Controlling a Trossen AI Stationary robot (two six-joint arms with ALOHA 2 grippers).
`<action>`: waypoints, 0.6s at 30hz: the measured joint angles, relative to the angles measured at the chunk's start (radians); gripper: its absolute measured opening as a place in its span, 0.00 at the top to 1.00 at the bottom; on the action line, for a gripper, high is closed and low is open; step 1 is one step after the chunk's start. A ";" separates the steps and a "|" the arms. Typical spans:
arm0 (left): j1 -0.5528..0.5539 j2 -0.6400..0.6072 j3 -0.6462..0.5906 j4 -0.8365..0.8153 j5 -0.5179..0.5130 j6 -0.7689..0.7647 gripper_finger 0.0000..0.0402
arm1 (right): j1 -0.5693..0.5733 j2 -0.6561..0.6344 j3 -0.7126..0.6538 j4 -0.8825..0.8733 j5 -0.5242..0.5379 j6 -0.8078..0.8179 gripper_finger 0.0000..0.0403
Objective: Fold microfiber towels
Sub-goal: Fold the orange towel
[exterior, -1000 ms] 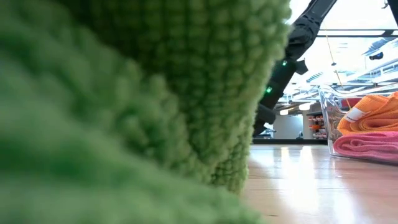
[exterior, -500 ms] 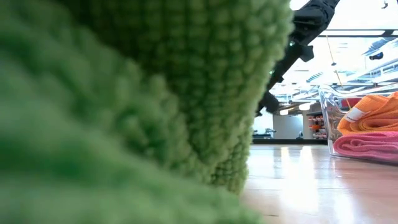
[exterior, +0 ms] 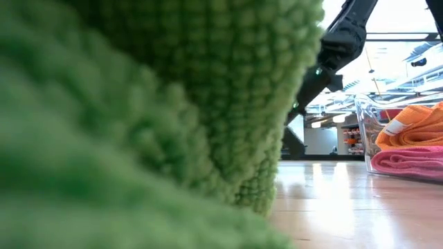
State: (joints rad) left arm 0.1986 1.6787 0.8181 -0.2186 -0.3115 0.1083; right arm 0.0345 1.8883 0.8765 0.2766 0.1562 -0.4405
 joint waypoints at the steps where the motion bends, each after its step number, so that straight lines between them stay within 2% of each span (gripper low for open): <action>1: 0.000 0.000 0.000 -0.003 0.000 0.000 0.72 | 0.000 0.017 -0.001 0.018 0.001 -0.011 0.34; 5: 0.000 -0.001 0.000 -0.014 0.000 -0.014 0.72 | -0.004 0.049 0.004 0.073 0.066 -0.031 0.34; 10: 0.000 -0.001 0.000 -0.015 0.000 -0.018 0.72 | -0.037 0.053 0.003 0.076 0.053 -0.020 0.38; 14: 0.000 -0.001 0.000 -0.018 0.000 -0.019 0.73 | -0.059 0.058 0.003 0.065 0.019 -0.030 0.50; 18: -0.004 -0.009 0.000 -0.019 0.001 -0.020 0.73 | -0.073 0.061 0.003 0.050 -0.040 -0.015 0.70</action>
State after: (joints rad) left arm 0.1941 1.6696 0.8181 -0.2373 -0.3105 0.0887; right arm -0.0386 1.9488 0.8799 0.3262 0.1165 -0.4557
